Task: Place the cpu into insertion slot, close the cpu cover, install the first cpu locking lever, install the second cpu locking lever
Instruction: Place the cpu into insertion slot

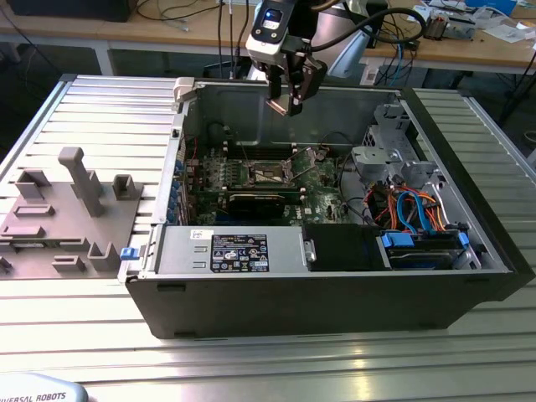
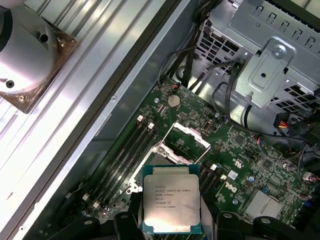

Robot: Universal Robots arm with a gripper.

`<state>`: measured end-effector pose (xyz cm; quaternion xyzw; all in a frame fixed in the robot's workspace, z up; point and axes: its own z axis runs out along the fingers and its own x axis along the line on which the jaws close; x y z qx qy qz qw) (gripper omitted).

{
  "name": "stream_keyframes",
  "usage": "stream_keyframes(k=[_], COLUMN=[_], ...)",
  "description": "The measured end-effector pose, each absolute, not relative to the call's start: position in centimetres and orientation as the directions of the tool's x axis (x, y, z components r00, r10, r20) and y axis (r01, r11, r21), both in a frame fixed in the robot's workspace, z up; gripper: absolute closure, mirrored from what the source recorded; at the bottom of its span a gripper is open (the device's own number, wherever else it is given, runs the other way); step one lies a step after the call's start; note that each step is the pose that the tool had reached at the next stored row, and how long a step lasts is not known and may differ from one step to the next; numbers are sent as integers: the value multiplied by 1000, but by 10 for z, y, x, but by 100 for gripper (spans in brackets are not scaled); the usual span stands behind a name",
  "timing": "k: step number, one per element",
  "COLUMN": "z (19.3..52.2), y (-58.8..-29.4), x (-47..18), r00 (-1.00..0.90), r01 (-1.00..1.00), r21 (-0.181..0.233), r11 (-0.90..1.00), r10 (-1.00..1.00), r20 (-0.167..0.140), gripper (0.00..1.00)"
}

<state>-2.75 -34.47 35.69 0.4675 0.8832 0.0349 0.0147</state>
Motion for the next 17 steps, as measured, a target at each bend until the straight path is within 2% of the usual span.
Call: stream_keyframes(k=[17], z=[357], y=[-345], x=[-27], r00=[-556], r01=[829], r21=[75], r11=[554], r10=[831], r20=[7], gripper=[46])
